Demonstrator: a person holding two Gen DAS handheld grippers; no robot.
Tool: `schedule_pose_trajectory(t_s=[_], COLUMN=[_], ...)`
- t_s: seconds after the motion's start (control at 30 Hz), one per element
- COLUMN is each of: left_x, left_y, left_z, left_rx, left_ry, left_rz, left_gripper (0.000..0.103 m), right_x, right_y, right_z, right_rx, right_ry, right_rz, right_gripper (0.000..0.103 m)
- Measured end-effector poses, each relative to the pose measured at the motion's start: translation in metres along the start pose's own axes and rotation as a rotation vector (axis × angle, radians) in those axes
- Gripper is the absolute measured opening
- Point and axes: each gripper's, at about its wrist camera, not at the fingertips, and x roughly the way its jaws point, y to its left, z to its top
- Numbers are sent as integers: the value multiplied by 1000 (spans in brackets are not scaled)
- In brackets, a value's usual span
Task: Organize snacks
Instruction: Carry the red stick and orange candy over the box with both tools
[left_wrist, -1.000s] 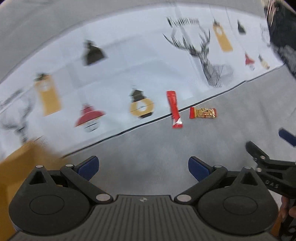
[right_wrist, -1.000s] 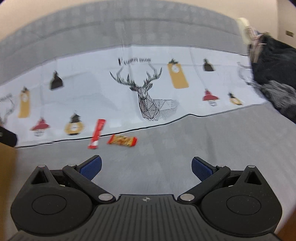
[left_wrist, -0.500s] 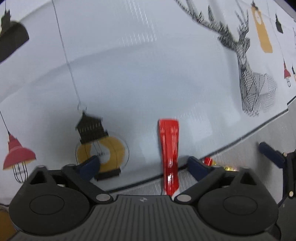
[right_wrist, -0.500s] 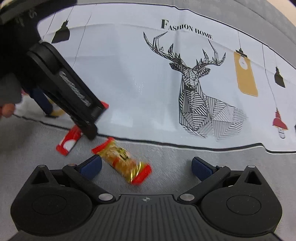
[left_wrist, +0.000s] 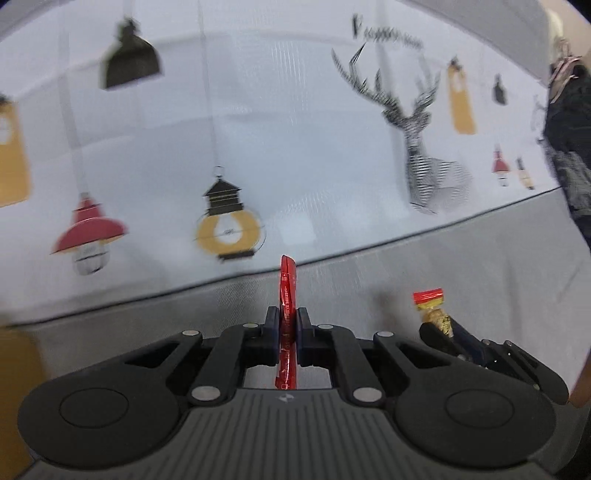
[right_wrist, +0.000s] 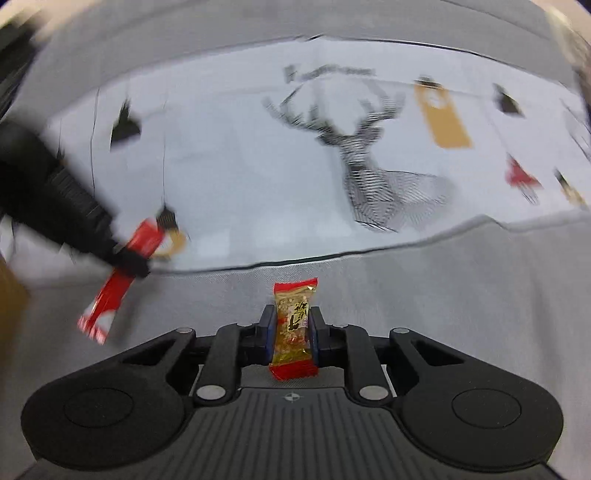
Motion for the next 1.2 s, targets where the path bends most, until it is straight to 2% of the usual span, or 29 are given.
schedule_pose_trajectory(t_s=[0.13,0.3,0.4,0.6,0.8,0.93,1.2], left_x=[-70,-152,-202,-273,-325,-356,-394], left_y=[-1,4,13,45,85,101,108], left_z=[-36,-91,-128,-203,-265,-300,-354], left_rx=[10,-1,-14,-71,-129,-159,-206], left_ry=[-68,-101,-114,-100,-94,-128,-203], left_rz=[-16,-34,0,107,218,263,248], left_gripper=[8,8,8,9,9,9,9], right_x=[-57,-130,-176,-255,-306,-334,-375], right_y=[21,64,91,149,205,236,266], right_z=[-6,-14,-19,-42,-75,-96,-112], right_rx=[117,91,77,15,-62,-112,-216], right_ry=[-39,-81,-76,-36,26,57,24], right_rz=[36,84,140,262,343,382,375], right_gripper=[19,19,19,19,19,19,19])
